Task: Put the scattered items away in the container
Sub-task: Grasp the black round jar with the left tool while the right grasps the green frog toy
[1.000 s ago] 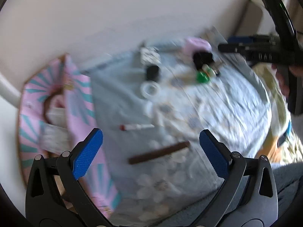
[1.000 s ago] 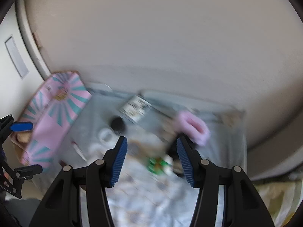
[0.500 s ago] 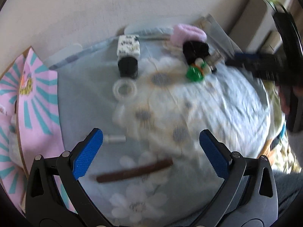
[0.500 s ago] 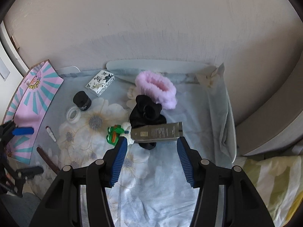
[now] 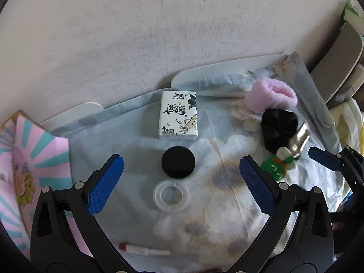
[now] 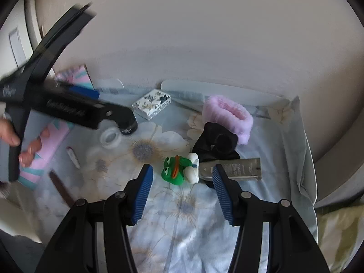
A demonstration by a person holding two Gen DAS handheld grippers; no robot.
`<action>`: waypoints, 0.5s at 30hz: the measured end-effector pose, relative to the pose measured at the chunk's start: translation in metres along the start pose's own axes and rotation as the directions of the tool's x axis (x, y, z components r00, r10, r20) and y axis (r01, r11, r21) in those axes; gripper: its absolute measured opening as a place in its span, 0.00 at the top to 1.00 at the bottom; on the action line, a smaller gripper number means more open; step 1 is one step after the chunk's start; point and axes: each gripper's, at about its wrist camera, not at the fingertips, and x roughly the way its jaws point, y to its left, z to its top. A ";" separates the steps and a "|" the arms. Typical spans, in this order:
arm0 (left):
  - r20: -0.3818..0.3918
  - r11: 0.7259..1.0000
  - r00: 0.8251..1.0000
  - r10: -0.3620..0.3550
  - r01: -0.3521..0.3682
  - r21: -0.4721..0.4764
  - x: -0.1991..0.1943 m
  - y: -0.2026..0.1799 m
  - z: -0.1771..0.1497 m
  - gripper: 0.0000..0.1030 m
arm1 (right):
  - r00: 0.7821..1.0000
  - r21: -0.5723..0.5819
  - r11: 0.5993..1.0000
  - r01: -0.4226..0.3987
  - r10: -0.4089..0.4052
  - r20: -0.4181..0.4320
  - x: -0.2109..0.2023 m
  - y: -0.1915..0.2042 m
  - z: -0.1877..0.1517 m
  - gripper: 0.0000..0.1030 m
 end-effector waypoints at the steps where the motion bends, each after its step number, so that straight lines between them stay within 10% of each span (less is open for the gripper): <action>1: -0.004 1.000 1.000 0.000 0.000 0.000 0.005 0.000 0.000 0.01 | 1.000 -0.013 1.000 0.015 -0.015 -0.001 0.004 0.002 0.001 0.51; 10: -0.023 0.999 1.000 -0.015 0.014 -0.038 0.035 0.009 -0.003 0.02 | 0.991 -0.121 0.983 0.136 -0.134 0.022 0.033 0.018 -0.002 0.51; 15: -0.013 1.000 1.000 0.012 -0.013 -0.007 0.043 0.009 -0.008 0.25 | 0.982 -0.191 0.964 0.187 -0.186 0.022 0.039 0.025 -0.005 0.55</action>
